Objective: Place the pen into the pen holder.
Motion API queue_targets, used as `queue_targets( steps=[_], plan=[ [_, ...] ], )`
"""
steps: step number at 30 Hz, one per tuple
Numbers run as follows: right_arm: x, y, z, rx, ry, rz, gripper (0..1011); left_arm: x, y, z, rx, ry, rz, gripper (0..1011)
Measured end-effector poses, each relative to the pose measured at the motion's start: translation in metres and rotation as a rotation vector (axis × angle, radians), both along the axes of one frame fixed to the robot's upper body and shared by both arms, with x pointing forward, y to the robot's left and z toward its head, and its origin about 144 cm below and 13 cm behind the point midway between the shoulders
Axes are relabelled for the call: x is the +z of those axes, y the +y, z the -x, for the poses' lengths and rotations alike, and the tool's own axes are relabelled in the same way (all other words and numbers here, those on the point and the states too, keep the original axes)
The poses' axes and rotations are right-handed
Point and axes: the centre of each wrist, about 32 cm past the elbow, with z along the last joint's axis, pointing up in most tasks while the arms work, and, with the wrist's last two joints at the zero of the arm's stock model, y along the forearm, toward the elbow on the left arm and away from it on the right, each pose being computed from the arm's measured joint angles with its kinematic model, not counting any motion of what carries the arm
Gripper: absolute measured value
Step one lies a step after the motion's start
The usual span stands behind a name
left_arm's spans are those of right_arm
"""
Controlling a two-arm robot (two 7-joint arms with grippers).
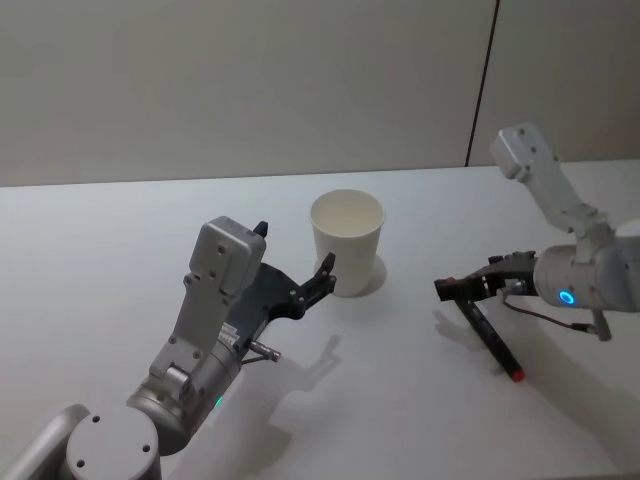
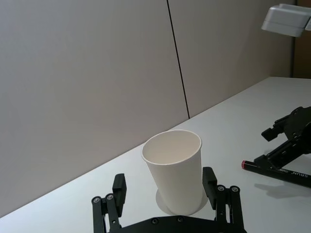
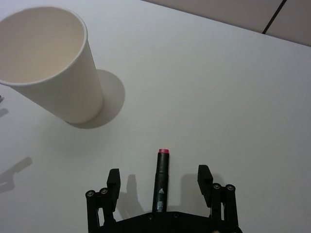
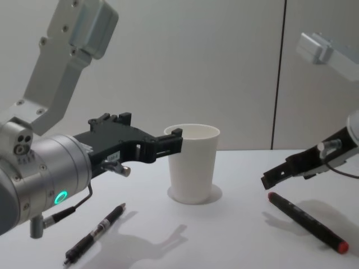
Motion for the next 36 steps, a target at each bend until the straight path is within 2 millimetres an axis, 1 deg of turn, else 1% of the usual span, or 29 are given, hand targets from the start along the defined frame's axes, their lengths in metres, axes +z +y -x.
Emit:
queue_targets(
  steps=[15, 32, 33, 34, 35, 36],
  plan=[
    [-0.006, 0.009, -0.016, 0.014, 0.029, 0.020, 1001, 0.000, 0.000, 0.000, 0.000, 0.000, 0.000, 999],
    [-0.015, 0.010, -0.023, 0.011, 0.053, 0.018, 1001, 0.000, 0.000, 0.000, 0.000, 0.000, 0.000, 1000],
    [-0.016, 0.010, -0.023, 0.011, 0.054, 0.018, 997, 0.000, 0.000, 0.000, 0.000, 0.000, 0.000, 1000],
    [-0.017, 0.010, -0.024, 0.011, 0.055, 0.017, 957, 0.000, 0.000, 0.000, 0.000, 0.000, 0.000, 1000],
    [-0.017, 0.010, -0.024, 0.011, 0.055, 0.017, 957, 0.000, 0.000, 0.000, 0.000, 0.000, 0.000, 1000],
    [-0.017, 0.010, -0.024, 0.011, 0.056, 0.017, 931, 0.000, 0.000, 0.000, 0.000, 0.000, 0.000, 1000]
  ],
)
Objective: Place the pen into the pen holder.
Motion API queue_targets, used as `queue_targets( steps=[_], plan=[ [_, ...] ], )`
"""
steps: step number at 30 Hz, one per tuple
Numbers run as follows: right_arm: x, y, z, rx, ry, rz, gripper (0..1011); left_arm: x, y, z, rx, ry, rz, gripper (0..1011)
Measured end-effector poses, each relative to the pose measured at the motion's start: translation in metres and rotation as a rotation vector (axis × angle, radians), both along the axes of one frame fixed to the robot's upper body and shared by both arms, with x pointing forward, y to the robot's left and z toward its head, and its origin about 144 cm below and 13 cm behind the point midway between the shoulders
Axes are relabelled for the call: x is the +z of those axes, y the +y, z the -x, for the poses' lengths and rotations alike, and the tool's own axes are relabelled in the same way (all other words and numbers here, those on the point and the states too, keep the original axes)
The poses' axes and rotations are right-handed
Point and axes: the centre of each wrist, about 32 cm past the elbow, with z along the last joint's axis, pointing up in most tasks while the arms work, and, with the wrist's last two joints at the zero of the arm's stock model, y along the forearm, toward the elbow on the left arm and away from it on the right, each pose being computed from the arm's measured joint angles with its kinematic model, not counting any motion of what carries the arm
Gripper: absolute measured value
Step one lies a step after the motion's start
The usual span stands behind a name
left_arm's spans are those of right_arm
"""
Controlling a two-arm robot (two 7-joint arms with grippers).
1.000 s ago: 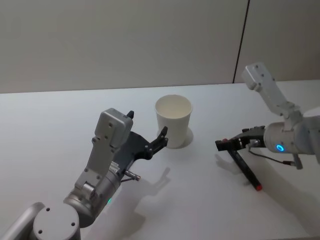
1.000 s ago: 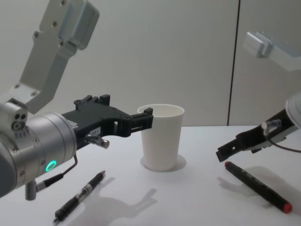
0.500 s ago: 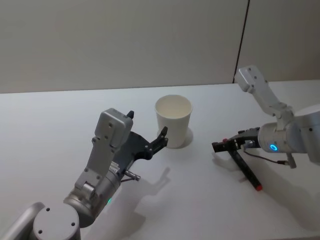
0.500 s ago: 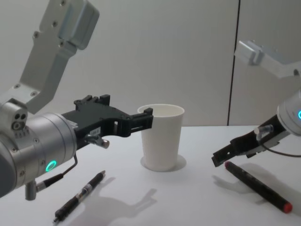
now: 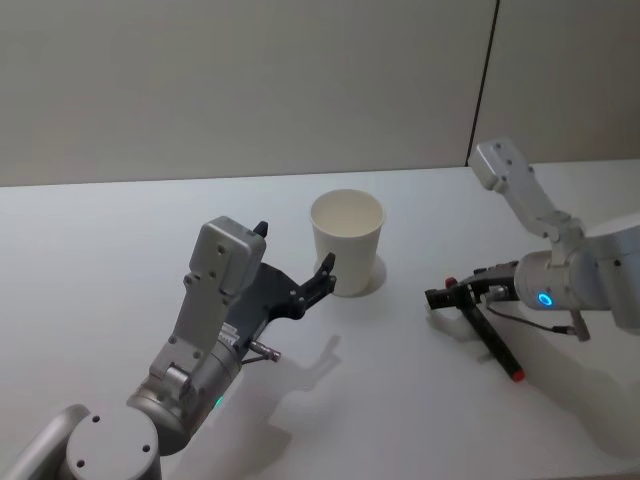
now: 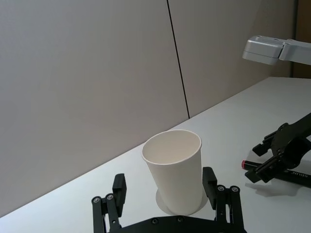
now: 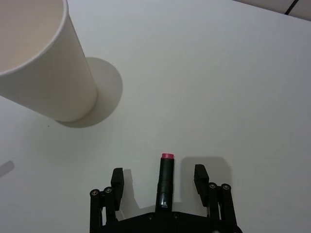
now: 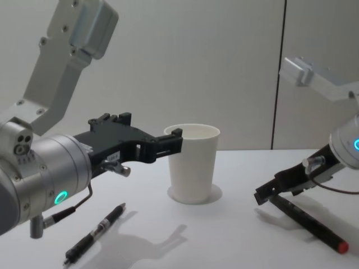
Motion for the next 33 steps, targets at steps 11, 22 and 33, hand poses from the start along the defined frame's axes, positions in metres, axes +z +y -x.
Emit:
queue_targets(
  steps=[11, 22, 33],
  plan=[
    [-0.005, -0.001, -0.002, -0.002, 0.006, 0.001, 626, 0.000, 0.000, 0.000, 0.000, 0.000, 0.000, 1000],
    [-0.009, -0.002, -0.004, -0.006, 0.008, 0.007, 254, 0.000, 0.000, 0.000, 0.000, 0.000, 0.000, 1000],
    [-0.013, -0.005, -0.005, -0.012, 0.006, 0.005, 169, 0.000, 0.000, 0.000, 0.000, 0.000, 0.000, 1000]
  ],
)
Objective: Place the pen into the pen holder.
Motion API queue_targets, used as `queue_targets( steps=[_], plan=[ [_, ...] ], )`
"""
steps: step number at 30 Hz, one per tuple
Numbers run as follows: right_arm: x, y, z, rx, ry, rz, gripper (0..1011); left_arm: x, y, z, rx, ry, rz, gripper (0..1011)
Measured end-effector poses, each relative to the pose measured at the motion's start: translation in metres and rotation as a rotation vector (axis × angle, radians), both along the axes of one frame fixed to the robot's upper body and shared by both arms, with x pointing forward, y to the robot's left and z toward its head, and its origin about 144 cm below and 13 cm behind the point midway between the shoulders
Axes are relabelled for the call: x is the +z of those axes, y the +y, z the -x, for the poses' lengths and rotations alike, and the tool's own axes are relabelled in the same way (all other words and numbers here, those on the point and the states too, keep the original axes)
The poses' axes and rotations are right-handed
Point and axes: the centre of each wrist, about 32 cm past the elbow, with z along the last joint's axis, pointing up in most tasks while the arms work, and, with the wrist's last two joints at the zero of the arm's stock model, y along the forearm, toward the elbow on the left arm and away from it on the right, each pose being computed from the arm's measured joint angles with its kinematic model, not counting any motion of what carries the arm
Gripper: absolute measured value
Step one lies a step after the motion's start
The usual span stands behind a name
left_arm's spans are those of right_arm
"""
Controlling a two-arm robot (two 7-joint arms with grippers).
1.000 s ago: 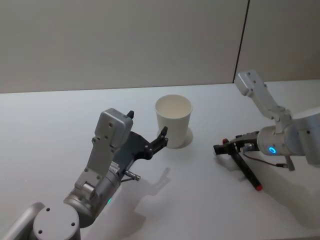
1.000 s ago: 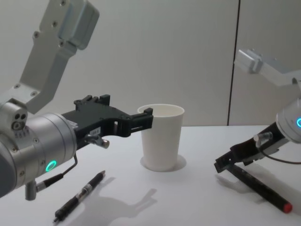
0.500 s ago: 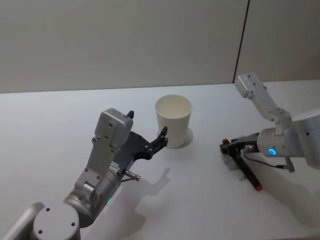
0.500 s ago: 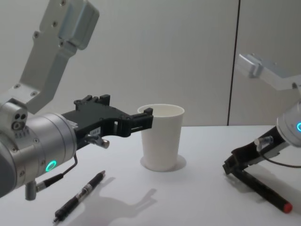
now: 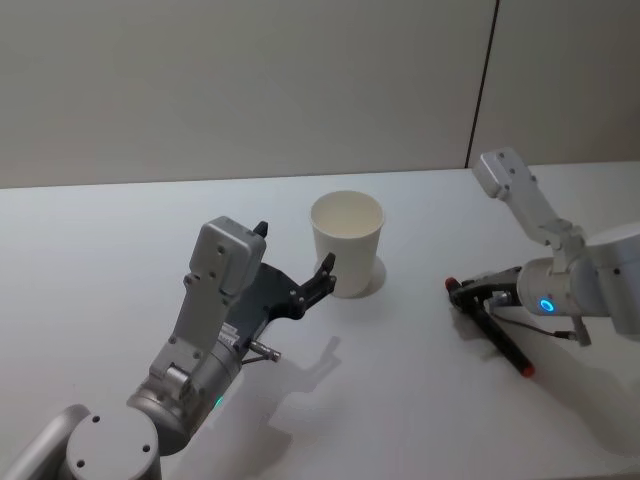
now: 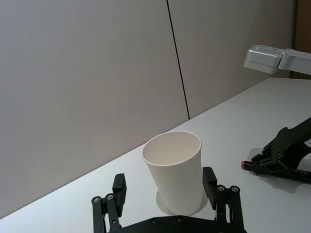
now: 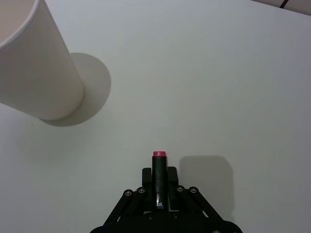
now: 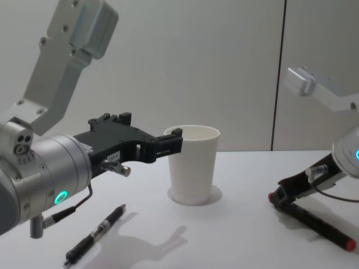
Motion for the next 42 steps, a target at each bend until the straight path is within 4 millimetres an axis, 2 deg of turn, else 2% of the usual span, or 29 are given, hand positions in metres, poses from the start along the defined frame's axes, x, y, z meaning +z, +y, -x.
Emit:
queue_targets(
  steps=[19, 42],
  plan=[
    [0.002, -0.006, 0.009, 0.000, -0.118, -0.044, 169, 0.000, 0.000, 0.000, 0.000, 0.000, 0.000, 1000],
    [0.011, -0.026, 0.039, 0.026, -0.473, -0.118, 169, 0.000, 0.000, 0.000, 0.000, 0.000, 0.000, 1000]
  ],
)
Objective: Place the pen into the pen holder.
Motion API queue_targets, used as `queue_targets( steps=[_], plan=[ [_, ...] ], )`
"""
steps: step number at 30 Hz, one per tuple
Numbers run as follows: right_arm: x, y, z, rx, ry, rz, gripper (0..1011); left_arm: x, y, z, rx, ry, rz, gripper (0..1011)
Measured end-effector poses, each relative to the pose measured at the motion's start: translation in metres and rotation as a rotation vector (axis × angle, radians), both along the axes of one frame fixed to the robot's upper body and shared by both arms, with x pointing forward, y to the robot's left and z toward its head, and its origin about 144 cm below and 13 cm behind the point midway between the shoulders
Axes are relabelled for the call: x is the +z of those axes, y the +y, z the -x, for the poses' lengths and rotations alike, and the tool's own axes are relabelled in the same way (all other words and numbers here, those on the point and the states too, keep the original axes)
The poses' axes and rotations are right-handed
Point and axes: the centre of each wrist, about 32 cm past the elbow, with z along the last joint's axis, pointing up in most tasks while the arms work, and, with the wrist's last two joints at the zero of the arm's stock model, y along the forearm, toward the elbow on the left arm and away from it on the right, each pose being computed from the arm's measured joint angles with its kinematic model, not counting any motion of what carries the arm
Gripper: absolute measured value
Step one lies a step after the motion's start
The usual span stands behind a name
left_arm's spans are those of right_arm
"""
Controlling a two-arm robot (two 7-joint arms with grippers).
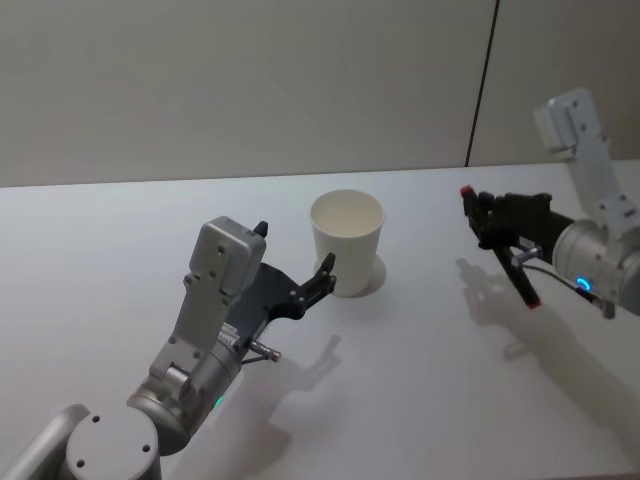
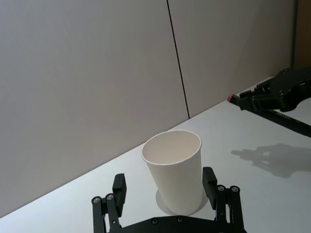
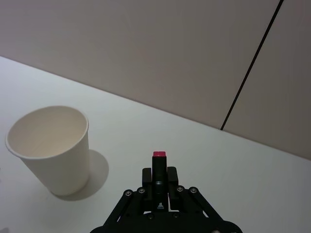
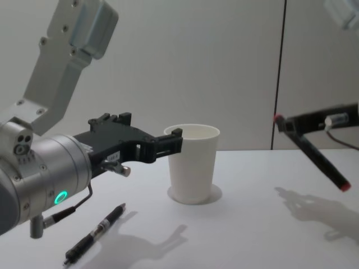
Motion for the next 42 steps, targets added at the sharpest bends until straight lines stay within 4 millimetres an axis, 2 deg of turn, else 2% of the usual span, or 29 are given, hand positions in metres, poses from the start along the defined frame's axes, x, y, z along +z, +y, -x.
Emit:
queue_targets(
  steps=[18, 42],
  plan=[
    [-0.003, -0.006, 0.008, 0.021, -0.281, -0.044, 169, 0.000, 0.000, 0.000, 0.000, 0.000, 0.000, 1000],
    [-0.005, 0.008, -0.010, 0.077, -0.459, -0.090, 169, 0.000, 0.000, 0.000, 0.000, 0.000, 0.000, 1000]
  ],
)
